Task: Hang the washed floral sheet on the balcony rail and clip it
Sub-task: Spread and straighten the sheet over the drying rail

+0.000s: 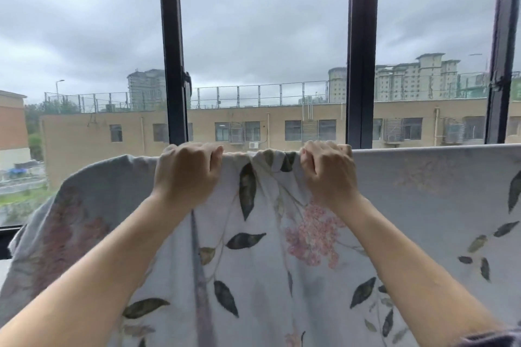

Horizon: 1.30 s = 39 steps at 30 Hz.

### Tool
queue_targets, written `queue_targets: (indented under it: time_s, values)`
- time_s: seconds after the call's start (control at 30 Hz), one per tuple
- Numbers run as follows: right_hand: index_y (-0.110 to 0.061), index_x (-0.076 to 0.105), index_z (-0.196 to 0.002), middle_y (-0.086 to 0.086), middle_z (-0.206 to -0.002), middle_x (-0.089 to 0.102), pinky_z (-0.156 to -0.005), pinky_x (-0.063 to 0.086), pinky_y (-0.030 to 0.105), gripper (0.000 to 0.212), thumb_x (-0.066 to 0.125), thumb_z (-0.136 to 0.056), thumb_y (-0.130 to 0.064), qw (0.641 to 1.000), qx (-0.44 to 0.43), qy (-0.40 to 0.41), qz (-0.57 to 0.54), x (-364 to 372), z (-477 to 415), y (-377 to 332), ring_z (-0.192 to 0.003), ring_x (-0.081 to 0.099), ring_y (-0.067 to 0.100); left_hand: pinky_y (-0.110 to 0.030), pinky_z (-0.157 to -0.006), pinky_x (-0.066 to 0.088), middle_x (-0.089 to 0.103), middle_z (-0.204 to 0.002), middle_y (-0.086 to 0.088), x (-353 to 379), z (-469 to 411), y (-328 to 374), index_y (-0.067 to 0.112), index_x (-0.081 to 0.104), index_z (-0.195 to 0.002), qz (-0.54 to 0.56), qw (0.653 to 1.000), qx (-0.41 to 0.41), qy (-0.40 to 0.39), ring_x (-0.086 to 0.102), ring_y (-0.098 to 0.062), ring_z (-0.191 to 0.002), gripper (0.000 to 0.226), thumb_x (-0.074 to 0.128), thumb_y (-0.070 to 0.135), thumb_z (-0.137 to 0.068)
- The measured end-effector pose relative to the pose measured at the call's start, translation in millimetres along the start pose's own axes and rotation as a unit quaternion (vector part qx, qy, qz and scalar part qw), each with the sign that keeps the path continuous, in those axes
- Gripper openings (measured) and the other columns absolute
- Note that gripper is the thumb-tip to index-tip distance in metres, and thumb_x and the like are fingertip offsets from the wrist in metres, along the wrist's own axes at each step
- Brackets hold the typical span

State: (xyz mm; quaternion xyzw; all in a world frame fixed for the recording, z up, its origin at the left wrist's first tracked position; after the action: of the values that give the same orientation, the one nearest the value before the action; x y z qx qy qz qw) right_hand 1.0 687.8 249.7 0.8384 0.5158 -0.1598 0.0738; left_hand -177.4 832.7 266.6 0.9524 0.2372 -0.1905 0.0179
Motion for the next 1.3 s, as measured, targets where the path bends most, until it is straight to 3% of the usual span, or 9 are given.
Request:
queue_targets:
  time_s: [0.2,0.33,0.53,0.63,0.73,0.97,1.13,1.2,1.3]
  values:
    - [-0.020,0.047,-0.065,0.006,-0.068,0.061,-0.080,0.028,0.035,0.041,0.020,-0.091,-0.037,0.996,0.068,-0.045,0.032,9.3,-16.3,-33.1,-0.071,0.056,0.025,-0.035,-0.062,0.041,0.063,-0.064,-0.013,-13.5,10.1,-69.8,0.011,0.055,-0.068,-0.002,1.000,0.011,-0.010,0.059,-0.033,-0.058,0.033,0.043,0.029,-0.093]
    - [-0.017,0.058,-0.074,0.007,-0.078,0.068,-0.087,0.030,0.038,0.045,0.022,-0.093,-0.034,0.996,0.047,-0.068,0.023,35.0,-19.8,-106.3,-0.073,0.054,0.022,-0.036,-0.078,0.041,0.068,-0.089,-0.009,-15.4,19.7,-82.3,0.012,0.061,-0.094,0.033,0.996,0.056,-0.067,0.063,-0.032,-0.083,0.035,0.034,0.034,-0.094]
    - [-0.013,0.060,-0.080,0.009,-0.089,0.069,-0.084,0.028,0.037,0.042,0.025,-0.094,-0.032,0.995,0.062,-0.062,0.043,34.4,-16.2,-115.9,-0.084,0.058,0.027,-0.039,-0.089,0.041,0.059,-0.122,0.000,-44.4,51.3,-149.9,0.023,0.052,-0.124,0.114,0.990,-0.023,-0.077,0.054,-0.025,-0.109,0.031,0.047,0.027,-0.094]
    - [-0.011,0.062,-0.086,0.010,-0.092,0.066,-0.088,0.027,0.038,0.042,0.026,-0.095,-0.031,0.994,0.066,-0.074,0.051,35.8,-12.0,-127.6,-0.090,0.056,0.030,-0.033,-0.073,0.041,0.061,-0.116,-0.005,-47.1,68.8,-184.4,0.020,0.054,-0.119,0.138,0.982,-0.090,-0.093,0.058,-0.027,-0.098,0.028,0.042,0.031,-0.096]
    - [-0.012,0.061,-0.092,0.009,-0.094,0.063,-0.092,0.027,0.041,0.046,0.021,-0.090,-0.036,0.994,0.046,-0.094,0.035,36.9,-8.1,-147.3,-0.094,0.053,0.030,-0.032,-0.065,0.034,0.058,-0.094,-0.008,-39.4,89.7,-220.3,0.014,0.057,-0.093,0.092,0.972,-0.145,-0.158,0.055,-0.027,-0.086,0.045,0.024,0.043,-0.098]
    - [-0.014,0.057,-0.107,0.008,-0.110,0.061,-0.108,0.019,0.050,0.048,0.019,-0.089,-0.037,0.992,0.016,-0.125,0.022,48.5,-4.8,-195.7,-0.108,0.051,0.029,-0.036,-0.078,0.046,0.061,-0.104,-0.014,-5.7,161.5,-294.3,0.010,0.059,-0.108,0.047,0.862,-0.365,-0.347,0.059,-0.030,-0.090,0.075,0.013,0.066,-0.090]
    - [-0.017,0.051,-0.121,0.005,-0.121,0.054,-0.108,0.016,0.046,0.046,0.026,-0.090,-0.039,0.990,-0.017,-0.139,-0.019,53.7,-1.0,-235.4,-0.117,0.045,0.026,-0.030,-0.060,0.045,0.065,-0.082,-0.013,-5.5,198.8,-279.5,-0.004,0.063,-0.094,0.207,0.750,-0.495,-0.387,0.059,-0.025,-0.064,0.080,0.019,0.064,-0.092]
    - [-0.017,0.050,-0.123,0.005,-0.124,0.052,-0.108,0.017,0.046,0.039,0.032,-0.095,-0.037,0.989,-0.015,-0.143,-0.022,54.8,-0.9,-241.7,-0.119,0.043,0.026,-0.030,-0.067,0.043,0.067,-0.079,-0.012,-4.3,207.3,-269.1,0.000,0.065,-0.086,0.309,0.696,-0.517,-0.391,0.060,-0.025,-0.067,0.075,0.025,0.063,-0.092]
    - [-0.018,0.050,-0.126,0.005,-0.126,0.052,-0.109,0.016,0.046,0.035,0.039,-0.096,-0.033,0.990,-0.009,-0.142,-0.017,55.1,-1.5,-243.1,-0.121,0.043,0.026,-0.033,-0.076,0.048,0.069,-0.088,-0.007,-7.6,194.1,-266.6,0.013,0.063,-0.102,0.428,0.704,-0.478,-0.305,0.062,-0.022,-0.077,0.035,0.046,0.043,-0.094]
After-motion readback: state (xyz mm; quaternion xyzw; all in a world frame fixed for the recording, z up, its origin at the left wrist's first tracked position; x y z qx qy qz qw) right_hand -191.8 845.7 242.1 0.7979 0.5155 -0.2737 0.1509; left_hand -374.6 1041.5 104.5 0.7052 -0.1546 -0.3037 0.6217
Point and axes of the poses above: each hand's wrist, its own z-axis away from the middle knuckle, its own x-axis out of the palm, y = z × x, the point moved 8 cm from there along -z, towards the middle knuckle
